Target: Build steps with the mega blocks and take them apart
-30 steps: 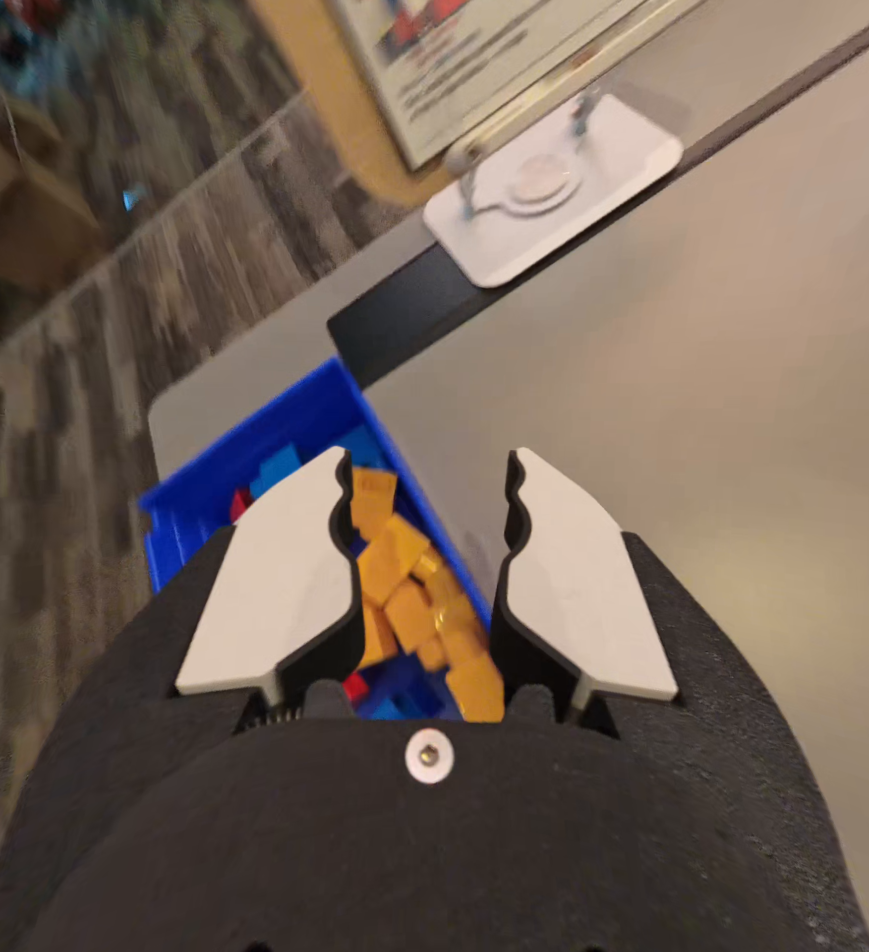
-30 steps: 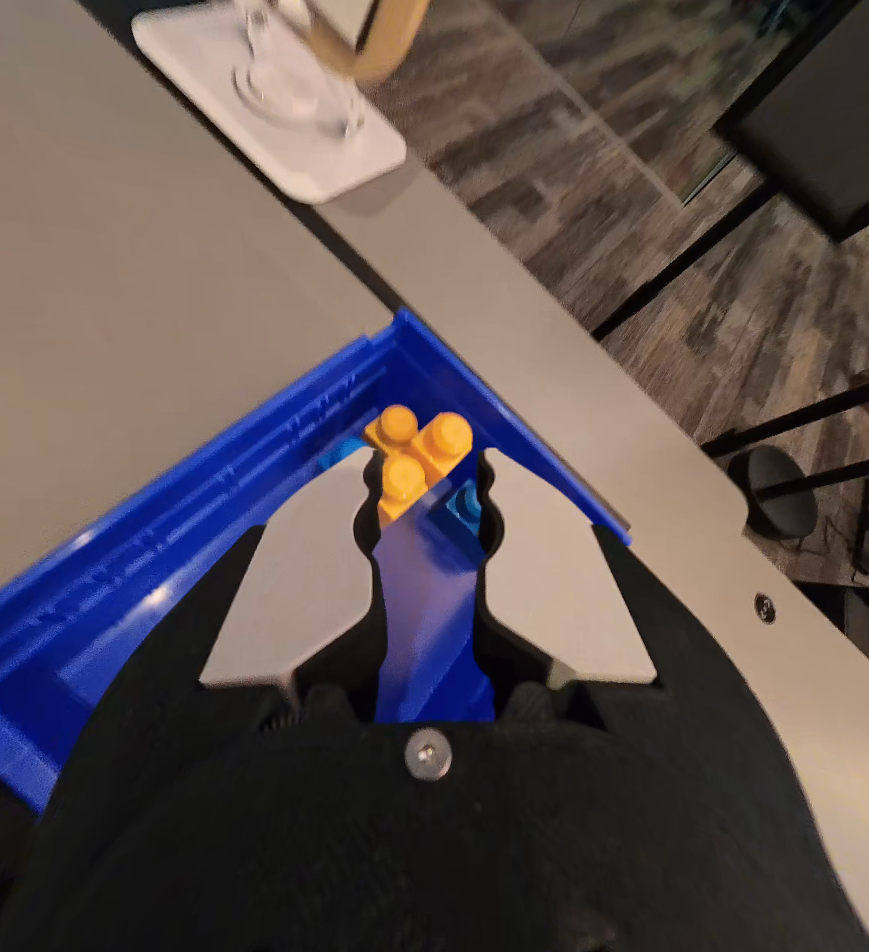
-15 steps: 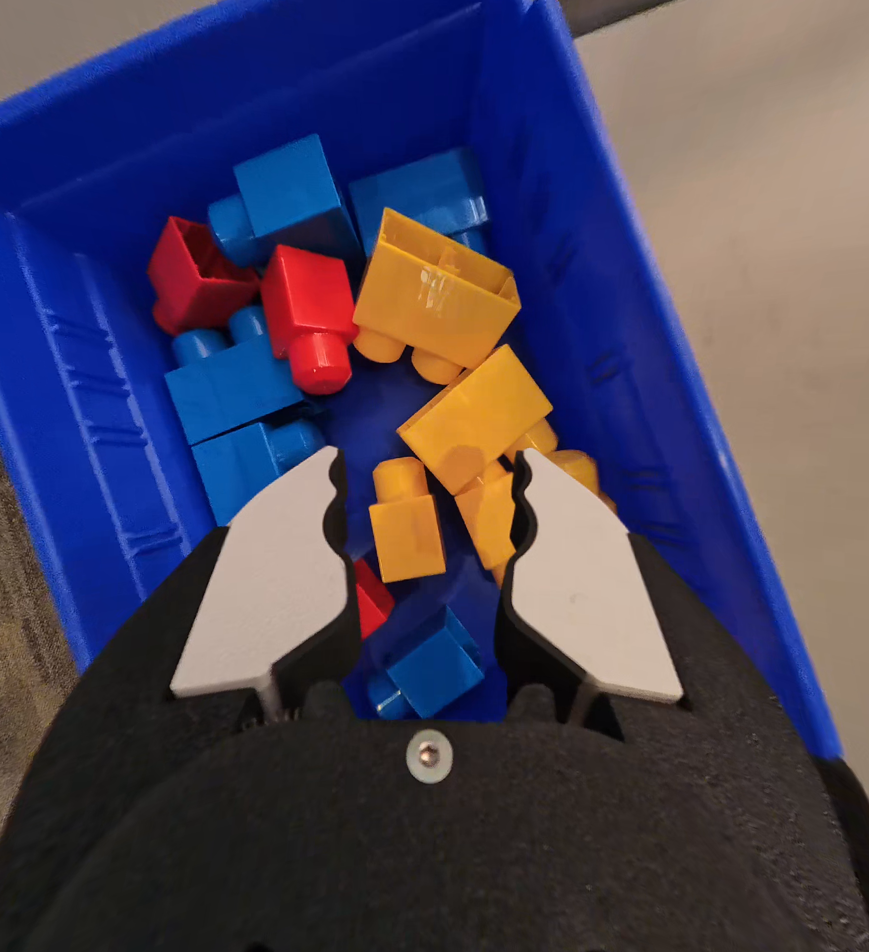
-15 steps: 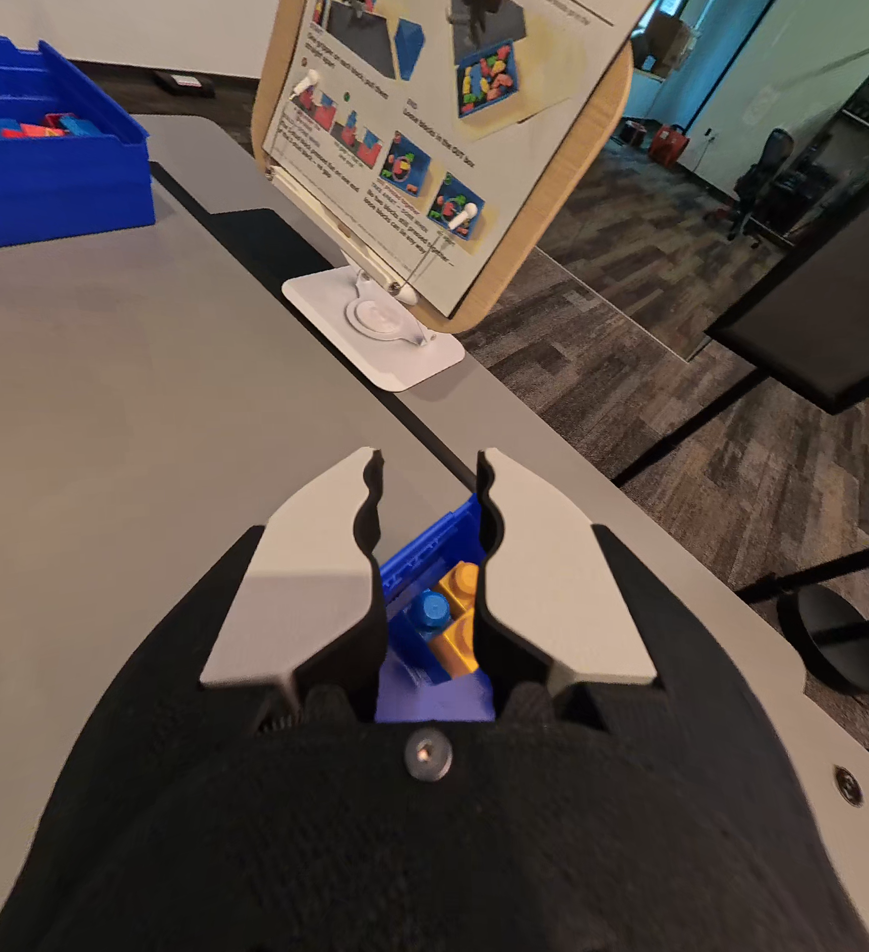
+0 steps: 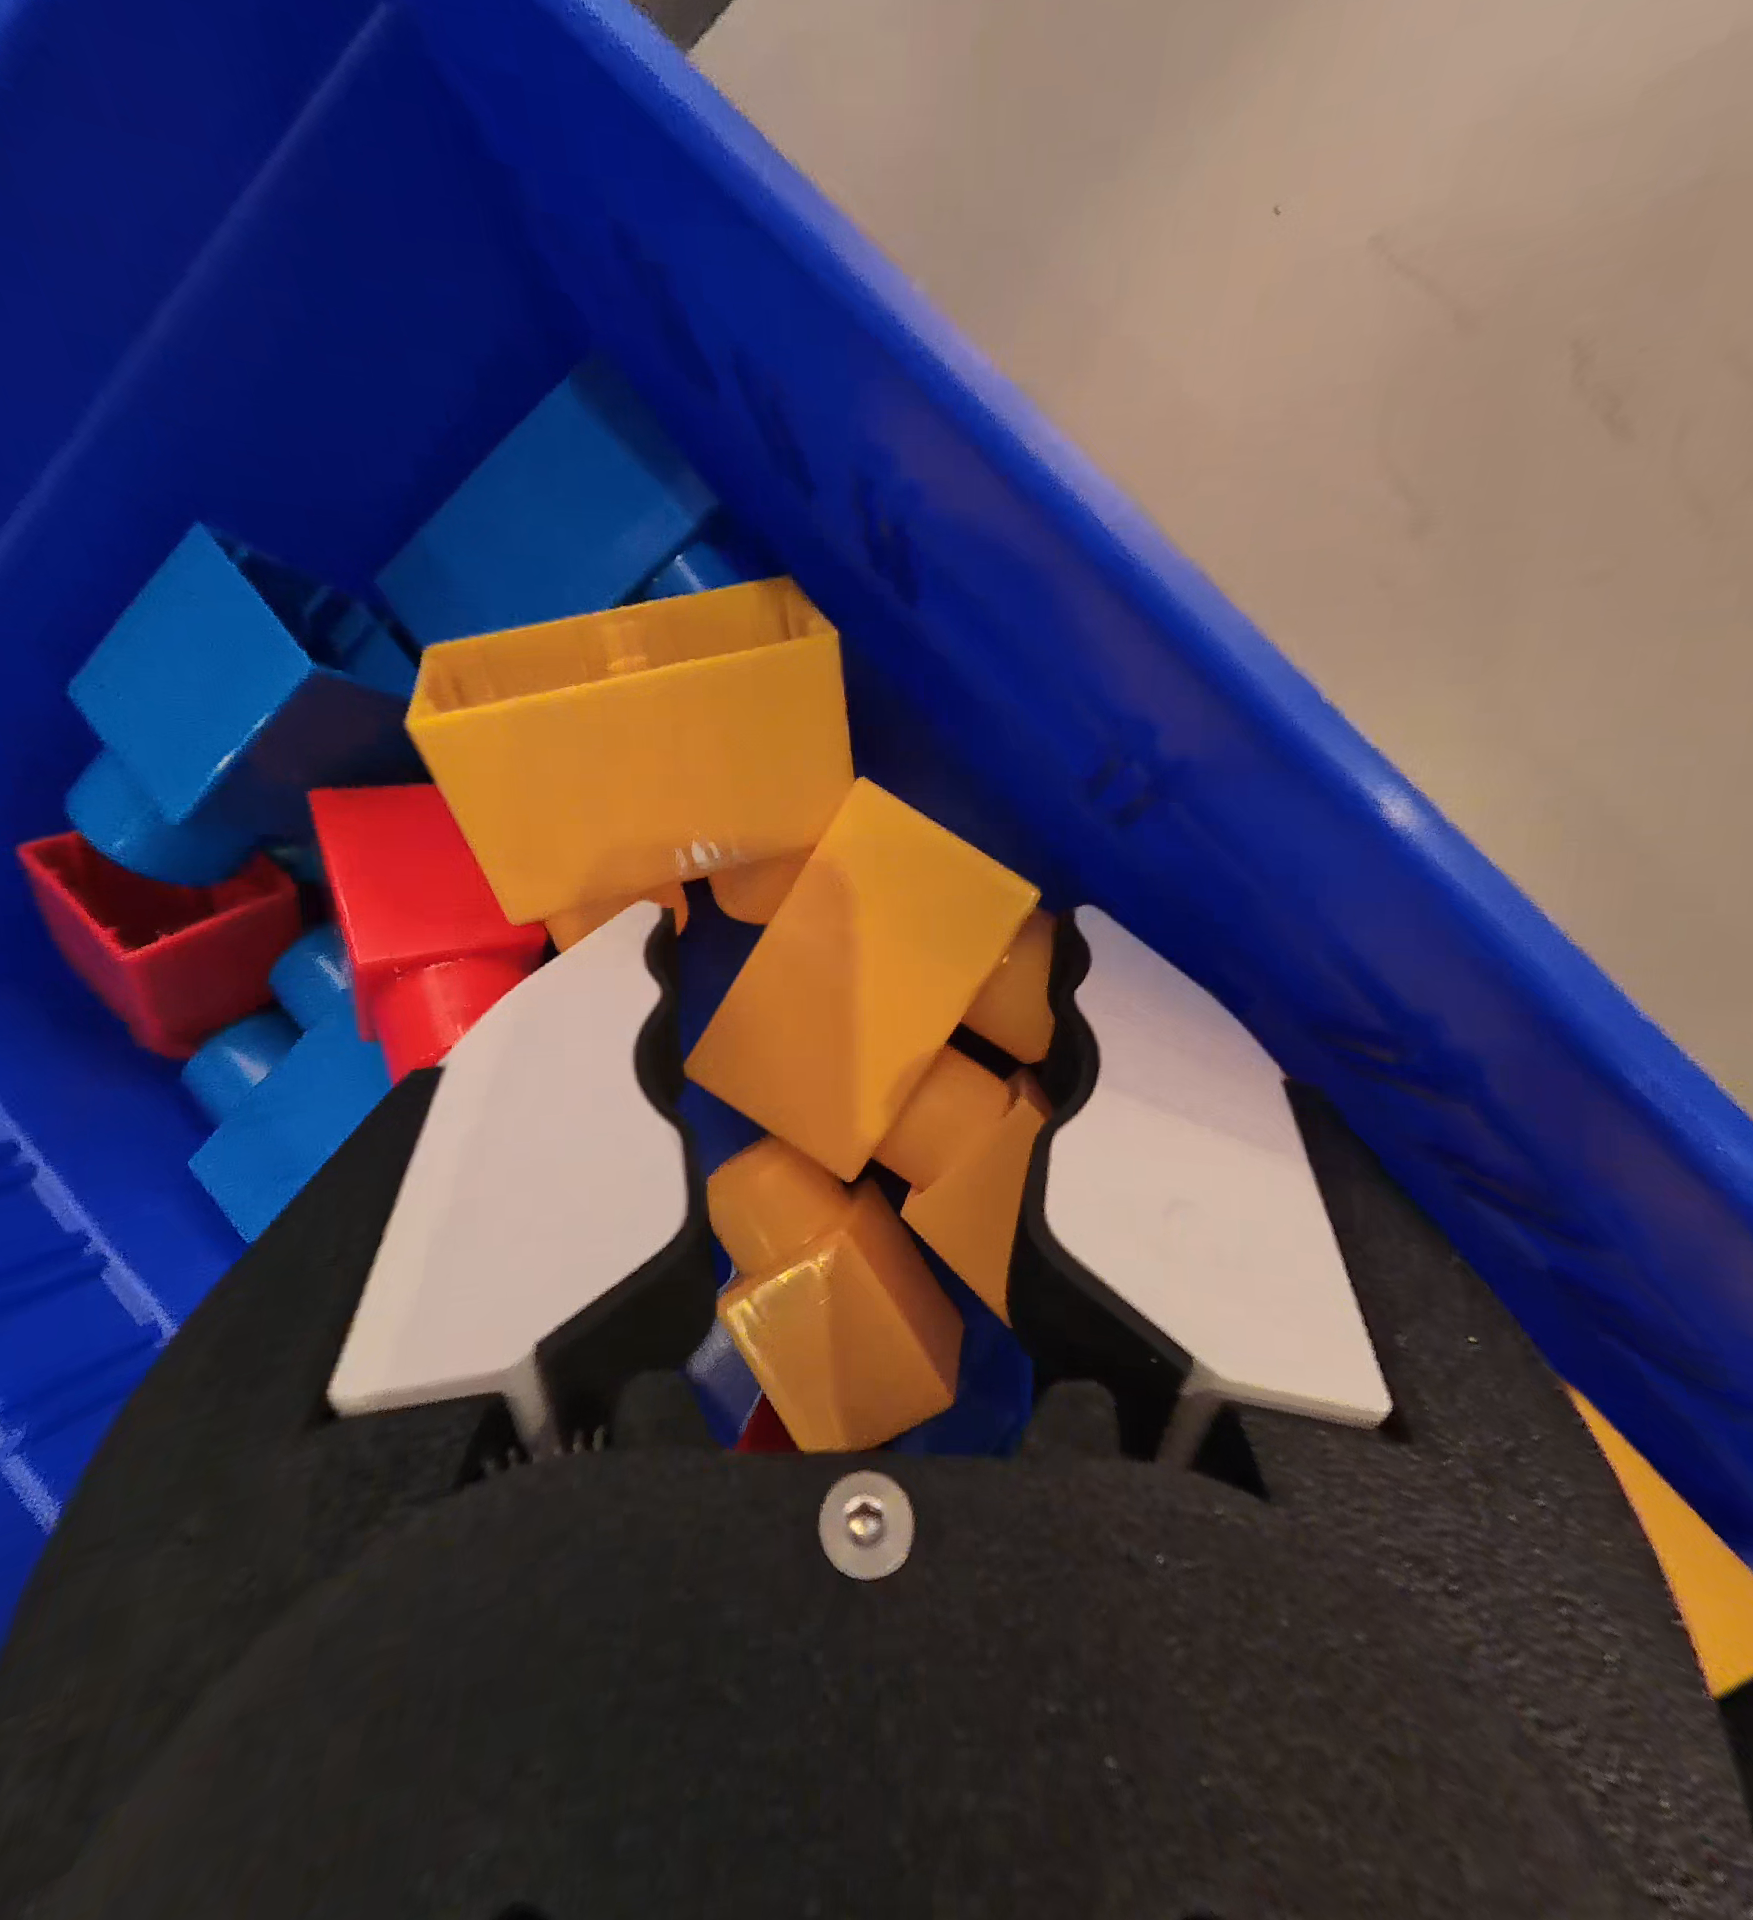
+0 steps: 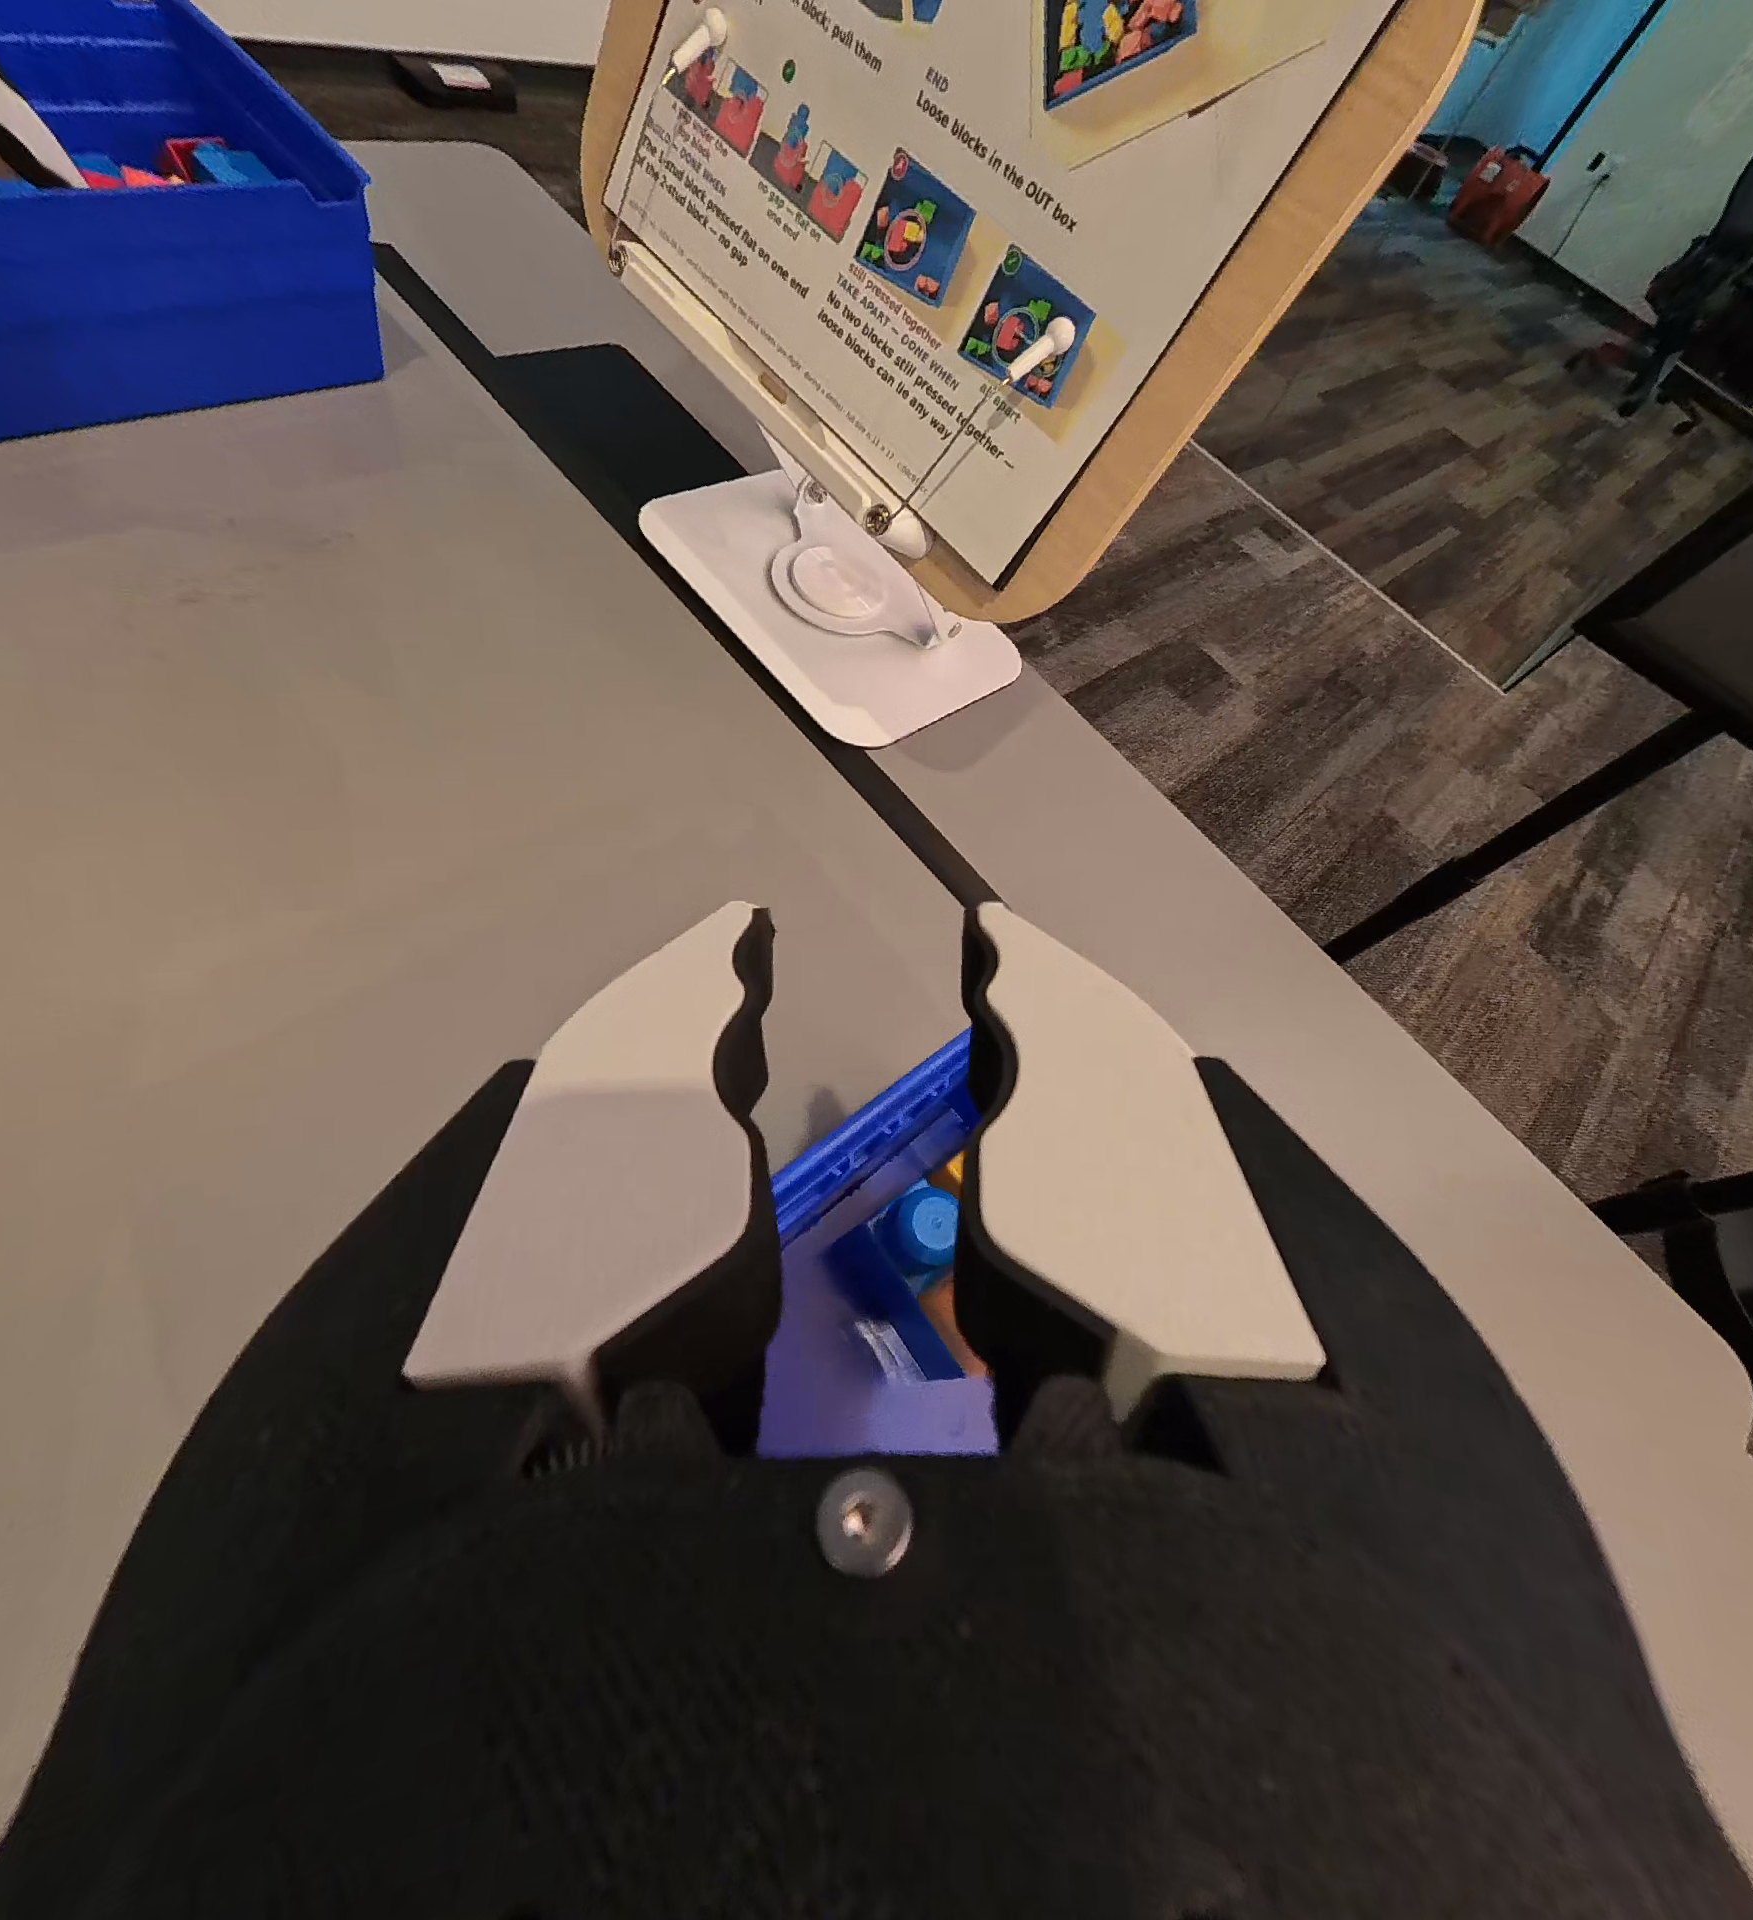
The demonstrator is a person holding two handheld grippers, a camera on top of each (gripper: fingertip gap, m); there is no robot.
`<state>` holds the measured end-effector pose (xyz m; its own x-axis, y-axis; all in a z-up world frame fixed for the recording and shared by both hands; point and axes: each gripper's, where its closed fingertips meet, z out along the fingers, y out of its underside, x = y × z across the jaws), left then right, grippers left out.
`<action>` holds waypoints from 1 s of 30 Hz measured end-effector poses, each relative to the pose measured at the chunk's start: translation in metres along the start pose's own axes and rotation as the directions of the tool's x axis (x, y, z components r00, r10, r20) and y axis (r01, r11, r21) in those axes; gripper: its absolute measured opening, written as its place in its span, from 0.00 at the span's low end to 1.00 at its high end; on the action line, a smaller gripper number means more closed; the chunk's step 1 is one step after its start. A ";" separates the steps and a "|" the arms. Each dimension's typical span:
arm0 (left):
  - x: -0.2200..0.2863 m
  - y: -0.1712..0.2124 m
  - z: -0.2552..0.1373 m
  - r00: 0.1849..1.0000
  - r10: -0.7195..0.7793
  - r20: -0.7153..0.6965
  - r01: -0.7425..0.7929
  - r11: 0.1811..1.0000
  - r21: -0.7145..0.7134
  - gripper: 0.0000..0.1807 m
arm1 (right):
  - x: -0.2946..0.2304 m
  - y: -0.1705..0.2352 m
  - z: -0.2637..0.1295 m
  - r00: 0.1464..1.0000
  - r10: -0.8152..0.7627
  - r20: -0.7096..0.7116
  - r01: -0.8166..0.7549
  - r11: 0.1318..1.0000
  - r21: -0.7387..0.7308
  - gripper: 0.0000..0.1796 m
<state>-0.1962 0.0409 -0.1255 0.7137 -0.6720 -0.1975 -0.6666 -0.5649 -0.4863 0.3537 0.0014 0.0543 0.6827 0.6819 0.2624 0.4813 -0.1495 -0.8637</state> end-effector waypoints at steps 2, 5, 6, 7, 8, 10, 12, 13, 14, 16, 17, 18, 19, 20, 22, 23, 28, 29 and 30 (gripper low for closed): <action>0.001 0.000 0.001 1.000 0.003 -0.013 -0.003 1.000 -0.002 0.38 | 0.000 -0.001 -0.001 1.000 0.008 0.011 -0.008 1.000 0.010 0.20; -0.003 0.004 0.000 1.000 0.001 -0.015 -0.002 1.000 -0.020 0.37 | -0.001 -0.001 -0.001 1.000 0.012 0.019 -0.012 1.000 0.012 0.20; -0.003 0.007 -0.001 1.000 -0.003 -0.021 0.002 1.000 -0.031 0.37 | -0.001 0.000 0.000 1.000 0.012 0.021 -0.013 1.000 0.009 0.20; -0.004 0.010 -0.001 1.000 -0.008 -0.025 0.007 0.999 -0.039 0.37 | -0.002 0.001 0.001 1.000 0.012 0.024 -0.012 1.000 0.004 0.20; -0.005 0.013 -0.001 0.999 -0.014 -0.029 0.013 0.999 -0.044 0.38 | -0.003 0.002 0.002 1.000 0.010 0.028 -0.010 1.000 -0.002 0.20; -0.005 0.015 0.000 0.999 -0.021 -0.038 0.020 0.999 -0.038 0.39 | -0.004 0.005 0.006 0.999 0.009 0.031 -0.008 1.000 -0.017 0.20; -0.006 0.016 0.000 0.999 -0.009 -0.034 0.007 0.999 -0.047 0.39 | -0.004 0.008 0.010 0.999 0.009 0.036 -0.008 0.999 -0.032 0.20; -0.006 0.016 0.000 1.000 0.001 -0.030 -0.002 0.999 -0.053 0.39 | -0.005 0.009 0.011 0.999 0.009 0.038 -0.008 0.999 -0.037 0.20; -0.006 0.016 0.002 1.000 0.009 -0.025 -0.011 0.998 -0.059 0.39 | -0.005 0.010 0.013 0.999 0.009 0.040 -0.007 0.999 -0.043 0.20; -0.005 0.016 0.006 0.999 0.032 -0.024 -0.033 0.997 -0.074 0.39 | -0.006 0.012 0.016 0.999 0.008 0.043 -0.006 0.999 -0.054 0.20; -0.005 0.016 0.006 0.999 0.035 -0.022 -0.036 0.996 -0.080 0.39 | -0.006 0.013 0.017 0.999 0.007 0.043 -0.004 0.998 -0.057 0.20; -0.005 0.016 0.006 0.999 0.041 -0.019 -0.043 0.996 -0.083 0.39 | -0.006 0.013 0.018 0.999 0.006 0.044 -0.003 0.998 -0.059 0.20; -0.005 0.016 0.006 0.999 0.047 -0.018 -0.048 0.996 -0.082 0.38 | -0.007 0.013 0.018 0.999 0.006 0.046 -0.003 0.998 -0.060 0.20; -0.005 0.015 0.006 0.999 0.048 -0.017 -0.049 0.996 -0.079 0.37 | -0.007 0.013 0.019 0.999 0.006 0.049 -0.003 0.998 -0.061 0.20; -0.004 0.015 0.004 0.998 0.058 -0.011 -0.059 0.995 -0.077 0.31 | -0.008 0.014 0.019 0.999 0.004 0.049 -0.001 0.998 -0.063 0.20; -0.005 0.017 0.002 0.998 0.054 -0.006 -0.055 0.994 -0.093 0.31 | -0.008 0.014 0.019 0.999 0.003 0.048 0.000 0.998 -0.064 0.20; -0.014 0.012 -0.017 0.998 0.010 0.059 -0.007 0.998 -0.056 0.27 | -0.007 0.012 0.017 0.999 0.002 0.047 0.000 0.999 -0.052 0.20; -0.019 0.011 -0.023 0.996 0.002 0.088 0.002 0.999 -0.044 0.27 | -0.006 0.012 0.016 0.999 0.003 0.046 -0.001 0.999 -0.050 0.20; -0.022 0.010 -0.029 0.994 -0.007 0.112 0.010 0.999 -0.031 0.27 | -0.006 0.012 0.016 0.999 0.005 0.046 -0.003 0.999 -0.048 0.20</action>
<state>-0.2250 0.0365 -0.1010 0.7378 -0.6102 -0.2887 -0.6656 -0.5865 -0.4615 0.3468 0.0071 0.0357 0.6592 0.7135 0.2374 0.5051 -0.1863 -0.8427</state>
